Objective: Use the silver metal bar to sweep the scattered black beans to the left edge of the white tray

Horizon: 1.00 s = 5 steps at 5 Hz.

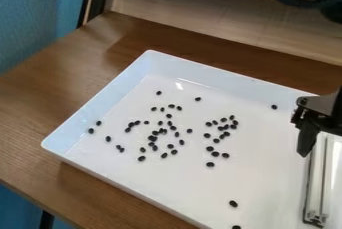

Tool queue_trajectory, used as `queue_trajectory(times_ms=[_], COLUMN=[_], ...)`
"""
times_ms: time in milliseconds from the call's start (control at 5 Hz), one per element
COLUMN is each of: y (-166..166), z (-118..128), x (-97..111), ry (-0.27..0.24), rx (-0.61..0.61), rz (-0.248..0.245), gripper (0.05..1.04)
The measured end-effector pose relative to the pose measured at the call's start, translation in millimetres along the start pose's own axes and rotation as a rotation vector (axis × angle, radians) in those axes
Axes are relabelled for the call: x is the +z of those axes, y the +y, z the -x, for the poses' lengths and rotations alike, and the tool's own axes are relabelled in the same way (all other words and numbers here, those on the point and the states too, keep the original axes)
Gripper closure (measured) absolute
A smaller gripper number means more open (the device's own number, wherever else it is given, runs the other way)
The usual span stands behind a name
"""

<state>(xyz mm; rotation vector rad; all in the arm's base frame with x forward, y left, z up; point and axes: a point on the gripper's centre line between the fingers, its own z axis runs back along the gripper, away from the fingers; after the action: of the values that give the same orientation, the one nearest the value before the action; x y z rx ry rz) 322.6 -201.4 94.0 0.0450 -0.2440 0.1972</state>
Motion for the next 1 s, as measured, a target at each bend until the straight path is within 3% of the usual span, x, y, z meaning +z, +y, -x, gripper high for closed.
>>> queue_trajectory(times_ms=[400, 1000], y=[-3.4, -13.4], z=[6.6, -9.2], x=[-24.2, -42.0], ry=[0.064, 0.123], rx=[-0.011, 0.018], rz=[-0.032, 0.033], gripper=[0.083, 0.083])
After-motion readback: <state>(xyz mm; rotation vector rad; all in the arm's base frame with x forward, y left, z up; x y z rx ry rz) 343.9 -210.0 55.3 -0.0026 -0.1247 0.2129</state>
